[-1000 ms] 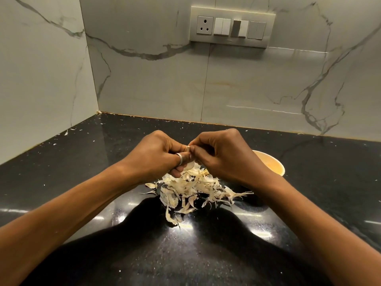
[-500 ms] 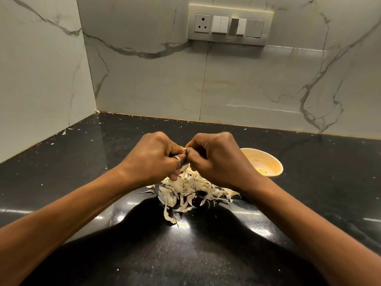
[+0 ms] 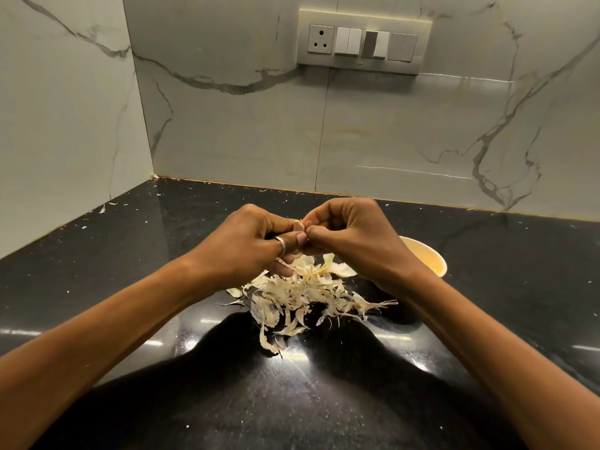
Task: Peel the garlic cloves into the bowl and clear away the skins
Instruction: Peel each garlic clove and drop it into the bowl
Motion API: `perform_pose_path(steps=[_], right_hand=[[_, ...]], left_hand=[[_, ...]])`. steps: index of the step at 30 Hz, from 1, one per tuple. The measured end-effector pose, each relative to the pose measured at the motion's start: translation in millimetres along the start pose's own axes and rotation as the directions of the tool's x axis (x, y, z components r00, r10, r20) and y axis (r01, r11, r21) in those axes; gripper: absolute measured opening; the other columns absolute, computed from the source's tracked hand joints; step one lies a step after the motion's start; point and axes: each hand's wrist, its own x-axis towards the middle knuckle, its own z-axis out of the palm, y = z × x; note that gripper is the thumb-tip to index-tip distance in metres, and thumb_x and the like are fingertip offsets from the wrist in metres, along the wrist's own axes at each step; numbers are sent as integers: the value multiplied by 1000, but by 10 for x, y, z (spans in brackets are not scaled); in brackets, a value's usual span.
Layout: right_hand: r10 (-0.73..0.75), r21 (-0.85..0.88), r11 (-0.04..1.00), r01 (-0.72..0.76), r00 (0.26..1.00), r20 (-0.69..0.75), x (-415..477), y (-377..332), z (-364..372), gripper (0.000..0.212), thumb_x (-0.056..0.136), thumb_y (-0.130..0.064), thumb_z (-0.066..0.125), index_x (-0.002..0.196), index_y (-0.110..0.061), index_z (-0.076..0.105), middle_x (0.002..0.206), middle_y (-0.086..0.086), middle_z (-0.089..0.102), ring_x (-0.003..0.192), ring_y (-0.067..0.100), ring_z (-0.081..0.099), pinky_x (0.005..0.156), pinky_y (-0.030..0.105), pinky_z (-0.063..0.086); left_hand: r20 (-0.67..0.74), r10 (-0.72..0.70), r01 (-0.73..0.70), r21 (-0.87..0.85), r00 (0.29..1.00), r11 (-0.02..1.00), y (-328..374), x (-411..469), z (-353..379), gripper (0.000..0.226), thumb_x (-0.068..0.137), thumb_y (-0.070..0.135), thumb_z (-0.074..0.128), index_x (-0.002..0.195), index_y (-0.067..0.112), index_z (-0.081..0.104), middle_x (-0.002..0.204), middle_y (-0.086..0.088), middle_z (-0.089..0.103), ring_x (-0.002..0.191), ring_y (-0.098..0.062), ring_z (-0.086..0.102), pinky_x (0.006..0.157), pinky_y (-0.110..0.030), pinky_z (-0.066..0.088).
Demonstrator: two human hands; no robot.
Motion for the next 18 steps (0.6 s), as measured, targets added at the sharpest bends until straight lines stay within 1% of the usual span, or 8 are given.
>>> perform_pose_path(steps=[2, 4, 6, 9, 10, 12, 15, 18], right_hand=[[-3, 1, 1000, 3, 1000, -1, 3, -10, -21, 7, 89, -6, 74, 94, -3, 72, 83, 13, 76, 74, 22, 76, 73, 38, 64], [-18, -45, 999, 18, 1000, -11, 7, -14, -37, 2, 92, -7, 71, 94, -6, 72, 80, 10, 75, 70, 20, 75, 69, 34, 64], [-9, -50, 999, 9, 1000, -11, 5, -33, -58, 8, 96, -10, 66, 99, -8, 73, 83, 10, 74, 75, 22, 74, 67, 31, 63], [43, 116, 992, -54, 995, 90, 1, -66, -79, 20, 96, -10, 67, 115, -8, 69, 104, 13, 73, 94, 22, 73, 71, 27, 61], [41, 141, 988, -57, 993, 114, -4, -74, -72, 25, 93, -10, 69, 119, -9, 69, 107, 13, 72, 96, 22, 73, 72, 26, 60], [19, 172, 984, -37, 994, 105, -14, -74, -40, 29, 90, -10, 72, 118, -11, 70, 106, 14, 73, 95, 21, 73, 72, 24, 59], [-12, 229, 973, 2, 999, 40, -20, -49, 1, 27, 89, -7, 73, 116, -7, 71, 101, 13, 75, 91, 26, 73, 71, 22, 57], [-45, 140, 989, 48, 999, -21, -12, -30, 21, 24, 88, -12, 75, 112, -7, 73, 98, 7, 76, 86, 22, 74, 70, 24, 59]], left_hand=[[34, -12, 14, -60, 999, 998, 18, 0, -12, 21, 98, 11, 59, 110, 6, 75, 92, -24, 67, 71, -8, 62, 67, -24, 60], [56, -21, 28, -114, 998, 993, 36, -3, -25, 21, 99, 10, 57, 108, 10, 76, 85, -17, 62, 74, -10, 58, 67, -26, 61], [72, -34, 45, -164, 997, 985, 48, -2, -41, 23, 100, 9, 55, 108, 16, 76, 87, -10, 59, 75, -10, 56, 67, -25, 60], [115, -55, 78, -207, 992, 975, 46, 4, -74, 27, 102, 10, 51, 113, 18, 75, 91, -12, 57, 78, -11, 56, 68, -25, 59], [127, -64, 92, -221, 990, 971, 43, 7, -83, 28, 103, 9, 50, 113, 17, 75, 92, -12, 56, 79, -12, 56, 69, -26, 59], [136, -82, 114, -252, 987, 961, 26, 14, -97, 28, 103, 8, 50, 112, 13, 75, 92, -12, 58, 79, -13, 56, 68, -26, 59], [101, -109, 137, -326, 989, 935, 23, 28, -98, 25, 101, 8, 52, 113, 7, 73, 92, -11, 64, 76, -9, 58, 65, -25, 59], [-10, -105, 97, -306, 994, 947, 12, 42, -78, 25, 93, 15, 63, 117, 15, 74, 101, -9, 73, 83, -13, 65, 64, -28, 61]])
